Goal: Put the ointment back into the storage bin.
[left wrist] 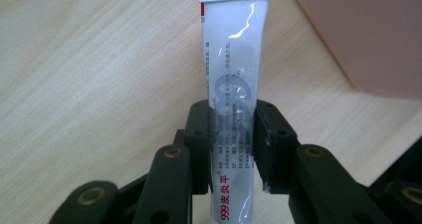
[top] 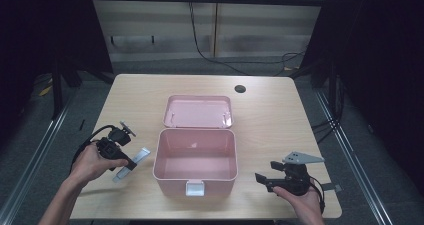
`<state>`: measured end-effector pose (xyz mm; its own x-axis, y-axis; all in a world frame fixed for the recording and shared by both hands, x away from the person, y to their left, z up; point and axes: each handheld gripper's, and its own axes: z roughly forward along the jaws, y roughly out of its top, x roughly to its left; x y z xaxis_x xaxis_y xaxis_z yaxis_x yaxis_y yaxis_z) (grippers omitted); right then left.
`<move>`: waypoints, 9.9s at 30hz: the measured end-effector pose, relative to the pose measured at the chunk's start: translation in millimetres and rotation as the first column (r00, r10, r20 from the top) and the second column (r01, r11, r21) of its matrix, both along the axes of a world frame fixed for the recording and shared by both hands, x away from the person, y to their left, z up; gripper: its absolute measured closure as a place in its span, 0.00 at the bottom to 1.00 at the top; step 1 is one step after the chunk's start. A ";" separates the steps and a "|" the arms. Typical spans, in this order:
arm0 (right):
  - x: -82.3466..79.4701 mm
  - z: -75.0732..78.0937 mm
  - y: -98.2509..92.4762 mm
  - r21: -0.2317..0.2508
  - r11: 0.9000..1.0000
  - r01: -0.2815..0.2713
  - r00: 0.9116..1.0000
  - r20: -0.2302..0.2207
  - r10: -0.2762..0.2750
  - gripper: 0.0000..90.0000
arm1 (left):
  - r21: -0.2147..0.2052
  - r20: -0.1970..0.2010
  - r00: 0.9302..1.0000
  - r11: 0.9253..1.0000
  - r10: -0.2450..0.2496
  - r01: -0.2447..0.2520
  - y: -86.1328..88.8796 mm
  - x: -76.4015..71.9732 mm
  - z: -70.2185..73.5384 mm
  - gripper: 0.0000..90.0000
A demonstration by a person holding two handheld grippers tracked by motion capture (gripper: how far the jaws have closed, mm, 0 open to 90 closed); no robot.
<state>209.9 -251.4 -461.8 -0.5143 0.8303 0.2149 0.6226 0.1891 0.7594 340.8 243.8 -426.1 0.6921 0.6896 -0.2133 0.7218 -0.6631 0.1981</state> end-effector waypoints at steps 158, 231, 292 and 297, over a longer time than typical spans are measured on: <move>-0.6 -1.2 -0.2 -0.001 1.000 -0.016 1.000 -0.025 0.016 0.20 | -0.072 0.013 0.830 0.827 -0.558 0.558 -184.1 -21.5 53.7 0.78; 0.0 -2.0 2.6 -0.021 0.999 -0.029 0.999 -0.032 0.028 0.20 | -0.075 -0.207 0.797 0.821 -0.568 0.566 -219.1 -21.6 -22.3 0.78; -0.1 -1.9 2.7 -0.022 0.999 -0.029 0.999 -0.032 0.028 0.20 | -0.177 -0.028 0.859 0.849 -0.511 0.499 -187.4 -21.4 46.1 0.63; -0.2 -1.9 3.0 -0.021 0.999 -0.031 0.999 -0.032 0.030 0.20 | -0.186 0.011 0.855 0.839 -0.519 0.512 -181.1 -19.3 54.8 0.63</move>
<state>209.8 -248.5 -463.7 -0.5324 0.8191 0.2136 0.6402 0.2245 0.7347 321.4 62.7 -371.4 0.9258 0.1844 -0.3299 0.2949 -0.8984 0.3256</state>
